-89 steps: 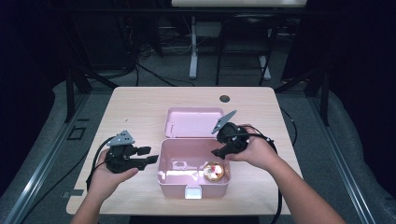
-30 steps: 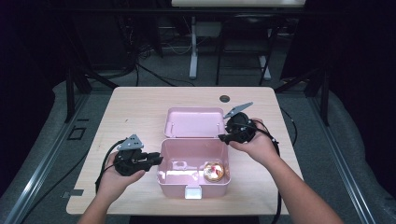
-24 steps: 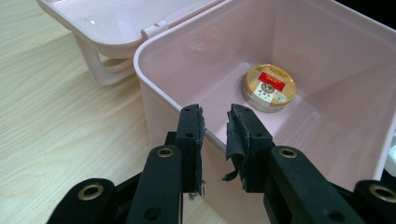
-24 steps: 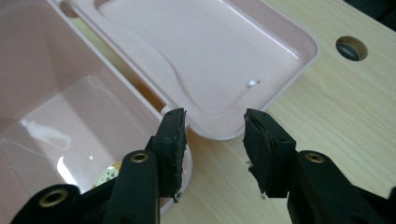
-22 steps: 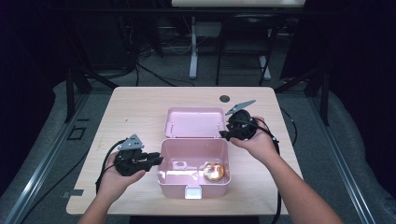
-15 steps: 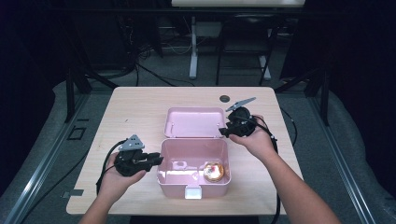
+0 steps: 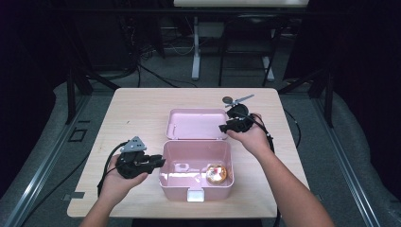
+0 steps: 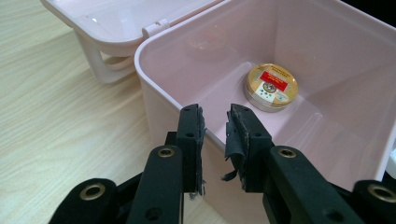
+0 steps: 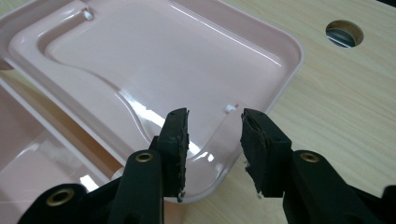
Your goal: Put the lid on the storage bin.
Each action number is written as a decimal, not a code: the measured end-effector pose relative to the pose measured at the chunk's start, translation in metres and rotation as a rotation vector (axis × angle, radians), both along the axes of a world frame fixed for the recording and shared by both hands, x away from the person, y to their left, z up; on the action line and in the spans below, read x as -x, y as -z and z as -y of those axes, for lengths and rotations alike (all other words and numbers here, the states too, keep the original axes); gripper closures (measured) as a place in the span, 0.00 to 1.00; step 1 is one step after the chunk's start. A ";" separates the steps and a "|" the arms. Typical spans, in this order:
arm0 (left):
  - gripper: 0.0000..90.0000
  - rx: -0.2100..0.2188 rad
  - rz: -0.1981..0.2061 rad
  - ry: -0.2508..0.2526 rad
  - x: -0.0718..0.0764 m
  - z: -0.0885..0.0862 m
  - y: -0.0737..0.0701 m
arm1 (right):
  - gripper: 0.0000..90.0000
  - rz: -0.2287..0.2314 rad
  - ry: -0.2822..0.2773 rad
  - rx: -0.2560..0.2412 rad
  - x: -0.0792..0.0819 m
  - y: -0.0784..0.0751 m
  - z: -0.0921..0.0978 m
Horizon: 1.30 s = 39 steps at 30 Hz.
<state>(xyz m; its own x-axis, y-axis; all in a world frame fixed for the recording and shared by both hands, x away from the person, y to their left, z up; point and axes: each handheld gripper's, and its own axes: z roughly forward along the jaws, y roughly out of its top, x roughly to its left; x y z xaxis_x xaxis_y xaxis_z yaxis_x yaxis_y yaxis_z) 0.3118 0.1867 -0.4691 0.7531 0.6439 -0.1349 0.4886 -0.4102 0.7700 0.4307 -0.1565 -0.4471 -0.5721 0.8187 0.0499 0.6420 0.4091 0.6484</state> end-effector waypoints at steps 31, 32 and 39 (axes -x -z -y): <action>0.82 0.005 0.005 0.001 0.000 0.000 0.001 | 0.71 -0.024 0.117 -0.009 -0.028 0.019 0.005; 0.82 0.005 0.005 0.000 0.000 0.000 0.001 | 0.71 -0.031 0.122 -0.008 -0.028 0.019 0.005; 0.82 0.003 0.004 0.000 0.000 0.000 0.001 | 0.75 -0.043 0.147 -0.002 -0.030 0.022 0.001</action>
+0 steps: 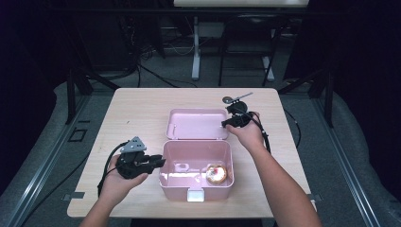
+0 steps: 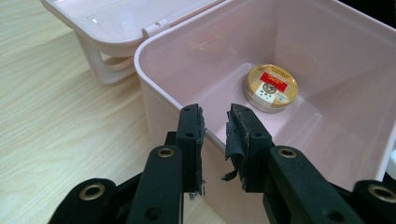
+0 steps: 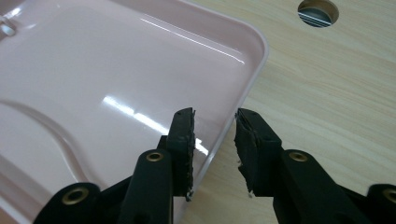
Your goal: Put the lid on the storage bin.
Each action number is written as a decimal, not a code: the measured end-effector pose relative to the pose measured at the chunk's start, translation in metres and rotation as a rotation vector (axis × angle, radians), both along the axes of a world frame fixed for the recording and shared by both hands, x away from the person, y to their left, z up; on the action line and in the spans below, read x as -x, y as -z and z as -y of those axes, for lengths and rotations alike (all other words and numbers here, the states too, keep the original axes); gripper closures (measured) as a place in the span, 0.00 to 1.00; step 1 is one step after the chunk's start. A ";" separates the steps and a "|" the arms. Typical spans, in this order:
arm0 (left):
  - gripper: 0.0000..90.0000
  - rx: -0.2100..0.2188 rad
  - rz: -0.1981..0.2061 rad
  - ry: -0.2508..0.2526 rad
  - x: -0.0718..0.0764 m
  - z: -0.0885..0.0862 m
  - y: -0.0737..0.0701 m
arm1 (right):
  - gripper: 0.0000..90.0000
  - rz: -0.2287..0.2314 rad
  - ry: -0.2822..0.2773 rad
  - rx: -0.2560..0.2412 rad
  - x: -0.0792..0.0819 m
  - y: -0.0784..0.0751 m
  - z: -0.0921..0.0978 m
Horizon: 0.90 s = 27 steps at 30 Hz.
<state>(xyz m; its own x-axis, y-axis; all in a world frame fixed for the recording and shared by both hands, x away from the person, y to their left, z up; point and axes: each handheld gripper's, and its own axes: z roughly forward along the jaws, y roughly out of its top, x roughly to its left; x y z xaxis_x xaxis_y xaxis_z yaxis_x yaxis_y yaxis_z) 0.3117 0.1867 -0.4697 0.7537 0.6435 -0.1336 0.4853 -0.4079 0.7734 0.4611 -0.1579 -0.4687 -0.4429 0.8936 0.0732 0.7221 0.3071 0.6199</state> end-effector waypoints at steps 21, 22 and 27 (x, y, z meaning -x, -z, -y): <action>0.82 0.005 -0.003 -0.001 0.000 0.000 0.000 | 0.82 -0.004 0.053 -0.022 -0.008 0.006 0.001; 0.82 0.006 -0.002 -0.002 0.000 0.000 0.000 | 0.82 -0.002 0.052 -0.021 -0.008 0.006 0.002; 0.82 0.006 -0.002 0.000 0.000 0.000 0.000 | 0.83 -0.007 0.056 -0.023 -0.009 0.007 0.001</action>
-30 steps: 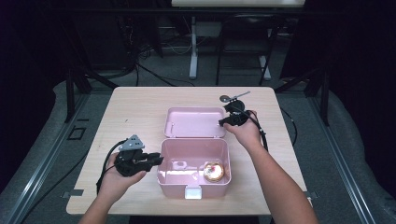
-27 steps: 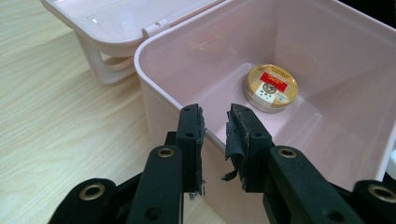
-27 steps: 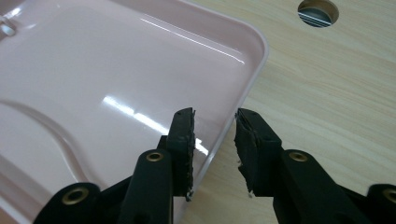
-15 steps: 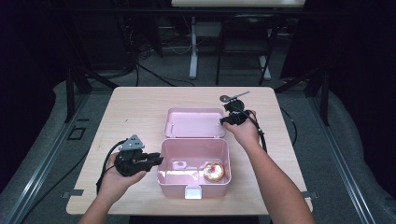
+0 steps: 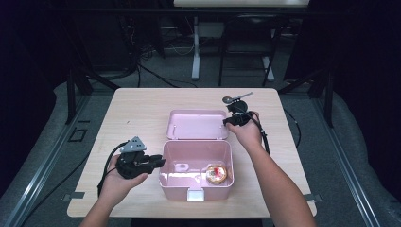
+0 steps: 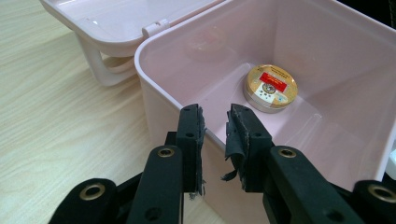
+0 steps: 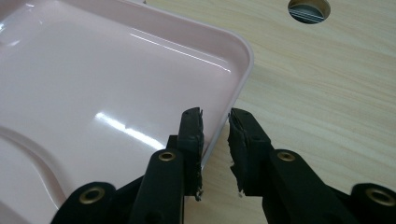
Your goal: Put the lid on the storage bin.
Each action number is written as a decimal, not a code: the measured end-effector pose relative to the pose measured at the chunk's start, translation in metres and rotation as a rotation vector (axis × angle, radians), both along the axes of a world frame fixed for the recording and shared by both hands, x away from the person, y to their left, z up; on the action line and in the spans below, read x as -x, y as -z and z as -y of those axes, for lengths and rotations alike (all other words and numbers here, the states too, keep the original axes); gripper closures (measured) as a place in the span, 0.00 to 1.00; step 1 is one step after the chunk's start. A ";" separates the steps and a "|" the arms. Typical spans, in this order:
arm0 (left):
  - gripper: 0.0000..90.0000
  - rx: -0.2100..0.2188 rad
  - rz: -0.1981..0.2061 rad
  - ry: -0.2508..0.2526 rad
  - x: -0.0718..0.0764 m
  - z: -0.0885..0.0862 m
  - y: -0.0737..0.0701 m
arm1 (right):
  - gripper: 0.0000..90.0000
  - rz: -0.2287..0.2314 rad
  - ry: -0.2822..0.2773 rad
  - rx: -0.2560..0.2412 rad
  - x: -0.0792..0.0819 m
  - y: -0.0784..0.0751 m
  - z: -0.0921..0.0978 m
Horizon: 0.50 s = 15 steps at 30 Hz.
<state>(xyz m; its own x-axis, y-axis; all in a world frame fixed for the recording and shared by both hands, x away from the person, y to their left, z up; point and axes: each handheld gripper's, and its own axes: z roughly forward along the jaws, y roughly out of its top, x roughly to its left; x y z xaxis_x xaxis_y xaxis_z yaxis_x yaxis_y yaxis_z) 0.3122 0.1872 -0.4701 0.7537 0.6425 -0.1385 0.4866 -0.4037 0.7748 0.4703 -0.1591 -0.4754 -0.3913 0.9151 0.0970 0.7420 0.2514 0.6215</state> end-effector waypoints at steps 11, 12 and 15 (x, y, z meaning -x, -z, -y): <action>0.82 -0.001 -0.002 0.002 0.000 0.000 0.000 | 0.81 -0.011 0.040 -0.009 -0.009 0.006 -0.002; 0.82 -0.002 -0.002 0.003 0.000 0.000 0.000 | 0.82 -0.007 0.044 -0.011 -0.010 0.008 -0.003; 0.82 -0.001 -0.001 0.002 0.000 0.000 0.000 | 0.82 -0.012 0.054 -0.016 -0.012 0.009 -0.004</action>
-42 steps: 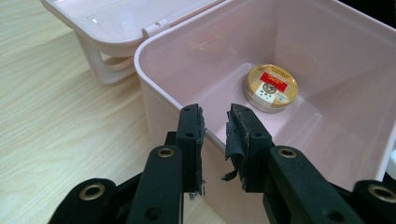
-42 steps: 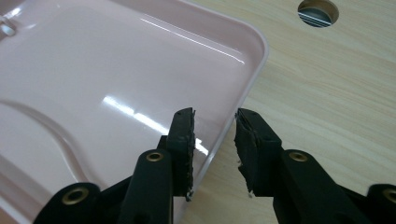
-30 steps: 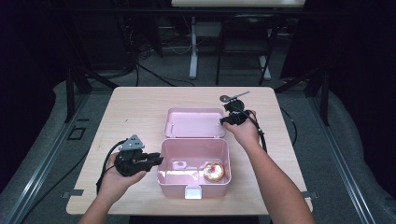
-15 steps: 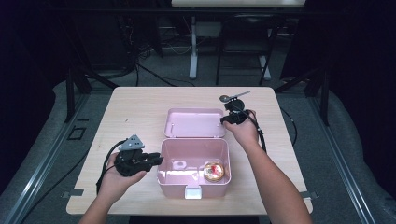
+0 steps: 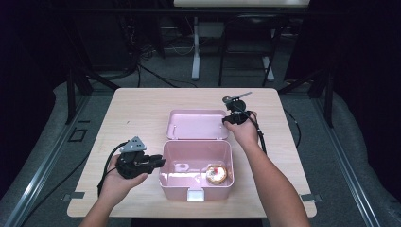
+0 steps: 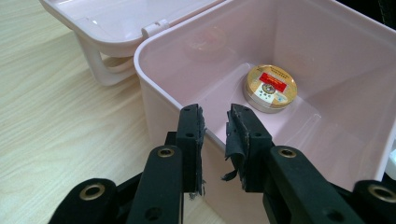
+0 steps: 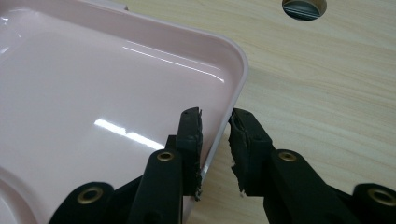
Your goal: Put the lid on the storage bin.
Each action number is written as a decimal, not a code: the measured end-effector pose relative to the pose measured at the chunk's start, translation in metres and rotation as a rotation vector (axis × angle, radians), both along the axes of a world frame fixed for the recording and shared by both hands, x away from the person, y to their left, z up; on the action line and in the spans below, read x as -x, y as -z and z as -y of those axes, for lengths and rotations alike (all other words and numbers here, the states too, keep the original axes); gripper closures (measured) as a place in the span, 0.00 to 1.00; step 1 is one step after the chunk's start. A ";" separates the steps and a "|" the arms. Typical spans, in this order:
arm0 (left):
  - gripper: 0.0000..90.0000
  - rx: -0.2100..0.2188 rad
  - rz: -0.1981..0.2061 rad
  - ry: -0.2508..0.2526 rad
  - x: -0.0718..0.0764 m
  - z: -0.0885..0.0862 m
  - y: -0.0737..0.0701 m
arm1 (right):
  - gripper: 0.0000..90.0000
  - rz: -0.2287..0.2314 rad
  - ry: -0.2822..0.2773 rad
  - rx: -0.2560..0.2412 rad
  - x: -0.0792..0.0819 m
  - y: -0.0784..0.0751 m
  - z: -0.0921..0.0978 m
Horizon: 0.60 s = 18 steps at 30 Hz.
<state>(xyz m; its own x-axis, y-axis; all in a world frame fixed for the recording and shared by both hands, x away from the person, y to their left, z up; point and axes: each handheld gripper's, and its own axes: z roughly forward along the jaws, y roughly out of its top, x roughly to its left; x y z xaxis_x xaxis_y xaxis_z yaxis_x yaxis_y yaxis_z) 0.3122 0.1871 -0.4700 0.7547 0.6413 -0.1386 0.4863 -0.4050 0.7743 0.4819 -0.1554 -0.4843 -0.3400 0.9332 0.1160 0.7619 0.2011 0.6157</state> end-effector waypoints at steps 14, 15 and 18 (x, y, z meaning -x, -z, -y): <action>0.82 0.001 0.001 0.001 0.000 0.000 0.000 | 0.85 -0.049 0.061 -0.027 -0.012 0.004 -0.002; 0.82 0.001 0.001 0.000 0.000 0.000 0.000 | 0.86 -0.052 0.069 -0.022 -0.012 0.003 -0.004; 0.82 0.001 0.001 0.000 0.000 0.000 0.000 | 0.87 -0.061 0.085 -0.006 -0.015 0.001 -0.006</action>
<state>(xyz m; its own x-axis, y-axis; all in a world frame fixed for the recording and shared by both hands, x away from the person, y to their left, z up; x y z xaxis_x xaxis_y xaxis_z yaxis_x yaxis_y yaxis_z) 0.3124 0.1874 -0.4702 0.7551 0.6408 -0.1386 0.4855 -0.4045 0.7750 0.4966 -0.1493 -0.4852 -0.2515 0.9578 0.1392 0.8119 0.1305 0.5690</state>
